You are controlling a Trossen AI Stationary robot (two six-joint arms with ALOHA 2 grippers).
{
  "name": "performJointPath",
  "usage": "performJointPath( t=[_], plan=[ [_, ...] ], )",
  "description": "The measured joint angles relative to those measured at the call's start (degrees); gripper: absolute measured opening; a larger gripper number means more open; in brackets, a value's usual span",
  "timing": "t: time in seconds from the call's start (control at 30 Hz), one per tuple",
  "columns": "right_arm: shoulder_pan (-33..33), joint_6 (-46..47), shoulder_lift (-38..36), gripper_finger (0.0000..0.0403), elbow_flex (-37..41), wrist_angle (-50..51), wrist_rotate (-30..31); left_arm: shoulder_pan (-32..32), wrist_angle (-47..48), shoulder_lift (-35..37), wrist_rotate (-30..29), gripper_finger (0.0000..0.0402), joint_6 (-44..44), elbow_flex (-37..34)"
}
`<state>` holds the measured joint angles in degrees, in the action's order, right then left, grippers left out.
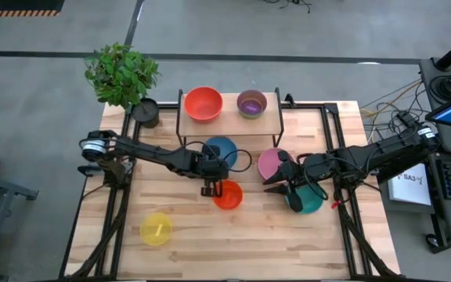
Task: Place and stack bowls onto a shelf
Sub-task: Stack the large blue bowl on top of the large orange bowl on the shelf
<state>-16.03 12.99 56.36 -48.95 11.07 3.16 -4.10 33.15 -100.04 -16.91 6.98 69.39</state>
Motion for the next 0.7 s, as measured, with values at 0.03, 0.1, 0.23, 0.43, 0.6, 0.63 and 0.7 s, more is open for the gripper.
performJointPath(
  t=[0.03, 0.1, 0.23, 0.43, 0.6, 0.63, 0.7],
  plan=[
    [0.0, 0.0, 0.0, 0.0098, 0.0, 0.0, 0.0, -0.3, 1.7, 0.6, 0.3, 0.0001, -0.1, 0.9],
    [0.0, -0.1, 0.0, 0.0098, 0.0, 0.0, 0.0, -0.6, 5.5, 1.3, 2.5, 0.0001, -0.3, 2.7],
    [0.0, -0.1, 0.0, 0.0098, 0.0, 0.0, 0.0, -1.5, 13.5, 2.4, 7.9, 0.0001, -0.4, 7.1],
    [-0.3, -0.7, 0.0, 0.0098, 0.0, 0.2, 0.0, -3.4, 24.9, 4.1, 16.1, 0.0000, -1.7, 16.0],
    [-0.6, -1.5, 0.0, 0.0098, 0.0, 0.2, 0.0, -5.2, 31.8, 4.9, 16.3, 0.0000, -0.3, 25.6],
    [-0.6, -1.6, 0.0, 0.0098, 0.0, 0.1, 0.0, -5.3, 33.0, 5.0, 15.3, 0.0000, 0.2, 27.5],
    [-0.6, -1.6, 0.0, 0.0098, 0.0, 0.2, 0.0, -5.2, 35.5, 5.1, 12.2, 0.0000, 1.2, 31.3]
  ],
)
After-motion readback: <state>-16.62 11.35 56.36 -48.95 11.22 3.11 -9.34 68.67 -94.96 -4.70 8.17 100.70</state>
